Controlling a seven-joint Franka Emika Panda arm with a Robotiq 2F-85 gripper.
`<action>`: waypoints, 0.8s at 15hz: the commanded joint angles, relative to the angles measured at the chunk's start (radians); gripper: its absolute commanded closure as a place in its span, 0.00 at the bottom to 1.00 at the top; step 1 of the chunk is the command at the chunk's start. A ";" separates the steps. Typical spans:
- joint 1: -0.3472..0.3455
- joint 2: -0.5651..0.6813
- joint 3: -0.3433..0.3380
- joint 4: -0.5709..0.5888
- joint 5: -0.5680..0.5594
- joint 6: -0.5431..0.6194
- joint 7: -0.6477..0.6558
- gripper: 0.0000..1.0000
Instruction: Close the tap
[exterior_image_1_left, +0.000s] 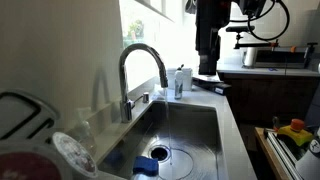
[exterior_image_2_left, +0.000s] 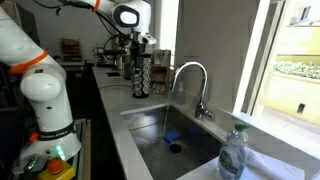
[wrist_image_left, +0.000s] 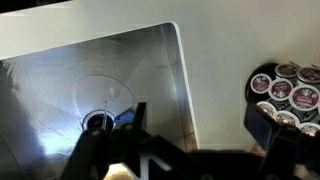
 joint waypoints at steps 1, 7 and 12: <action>-0.010 0.000 0.008 0.002 0.004 -0.004 -0.004 0.00; -0.010 0.000 0.008 0.002 0.004 -0.004 -0.004 0.00; -0.016 0.008 0.011 0.006 -0.004 0.000 0.005 0.00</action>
